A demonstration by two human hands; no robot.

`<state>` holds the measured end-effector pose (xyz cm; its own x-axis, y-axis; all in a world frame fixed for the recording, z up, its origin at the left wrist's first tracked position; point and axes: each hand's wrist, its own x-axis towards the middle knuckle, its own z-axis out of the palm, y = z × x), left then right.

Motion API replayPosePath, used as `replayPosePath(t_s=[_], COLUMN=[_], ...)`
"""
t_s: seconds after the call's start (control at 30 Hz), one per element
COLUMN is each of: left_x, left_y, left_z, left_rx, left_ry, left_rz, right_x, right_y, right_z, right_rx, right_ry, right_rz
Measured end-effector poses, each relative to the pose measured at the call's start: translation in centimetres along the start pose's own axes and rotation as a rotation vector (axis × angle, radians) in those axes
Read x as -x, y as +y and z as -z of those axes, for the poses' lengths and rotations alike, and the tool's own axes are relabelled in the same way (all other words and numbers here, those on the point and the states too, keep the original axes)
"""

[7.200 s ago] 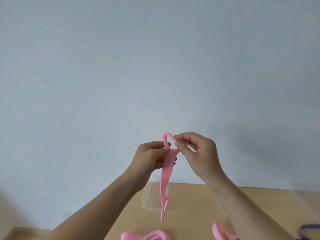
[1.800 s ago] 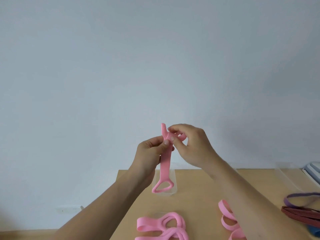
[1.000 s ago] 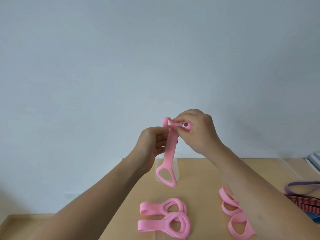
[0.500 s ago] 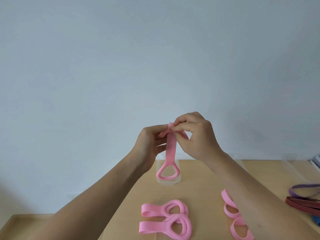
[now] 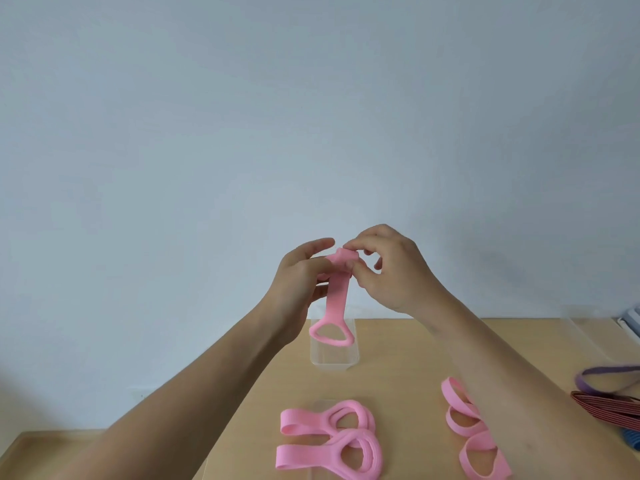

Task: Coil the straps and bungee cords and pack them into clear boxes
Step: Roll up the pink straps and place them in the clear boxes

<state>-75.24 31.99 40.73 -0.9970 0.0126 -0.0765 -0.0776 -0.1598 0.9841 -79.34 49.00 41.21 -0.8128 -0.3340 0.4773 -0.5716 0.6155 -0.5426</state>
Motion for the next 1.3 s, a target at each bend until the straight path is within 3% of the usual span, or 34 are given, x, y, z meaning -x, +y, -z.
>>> replayPosePath(t_s=[0.17,0.73,1.13,1.3], left_x=[-0.3,-0.7,-0.5,-0.3], left_y=[-0.5,-2.3,-1.6,-1.4], left_z=[-0.1,0.0,0.4,0.4], left_rx=[0.033,0.063,0.126,0.107], left_ry=[0.003,0.046,0.008,-0.003], left_rz=[0.021,0.139,0.119,0.12], right_x=[0.1,-0.1,0.5,0.9], right_y=[0.2,0.1,0.3,0.3], right_z=[-0.4,-1.5,-2.3,-2.1], right_rx=[-0.008,-0.08,-0.015,-0.015], right_ry=[-0.023,0.214,0.328,0.299], right_rz=[-0.006,-0.072,0.121,0.157])
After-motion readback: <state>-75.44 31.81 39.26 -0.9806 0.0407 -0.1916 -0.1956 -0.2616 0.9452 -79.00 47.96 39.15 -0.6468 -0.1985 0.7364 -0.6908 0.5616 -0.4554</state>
